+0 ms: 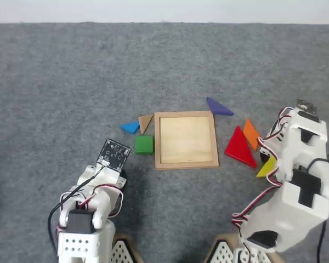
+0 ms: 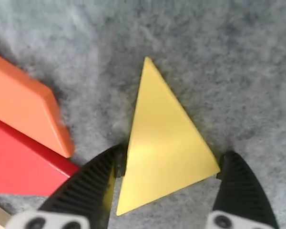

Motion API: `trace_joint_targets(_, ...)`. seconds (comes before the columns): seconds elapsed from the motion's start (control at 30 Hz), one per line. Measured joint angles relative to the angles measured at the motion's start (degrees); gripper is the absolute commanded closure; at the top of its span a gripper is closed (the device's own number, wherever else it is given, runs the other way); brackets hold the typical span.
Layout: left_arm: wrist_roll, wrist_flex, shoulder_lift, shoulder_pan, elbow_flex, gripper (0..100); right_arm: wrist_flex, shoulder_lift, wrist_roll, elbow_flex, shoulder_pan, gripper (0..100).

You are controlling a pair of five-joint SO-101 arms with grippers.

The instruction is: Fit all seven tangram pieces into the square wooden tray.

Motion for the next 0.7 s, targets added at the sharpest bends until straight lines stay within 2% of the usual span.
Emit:
trace_joint_targets(0.5, 0.0, 0.0, 0.0, 0.0, 0.0, 86, 1.1, -8.9, 0.0, 0.2, -6.7, 77.5)
trace_joint_targets(0.7, 0.0, 0.0, 0.0, 0.0, 0.0, 86, 1.1, -12.9, 0.0, 0.2, -12.9, 77.5)
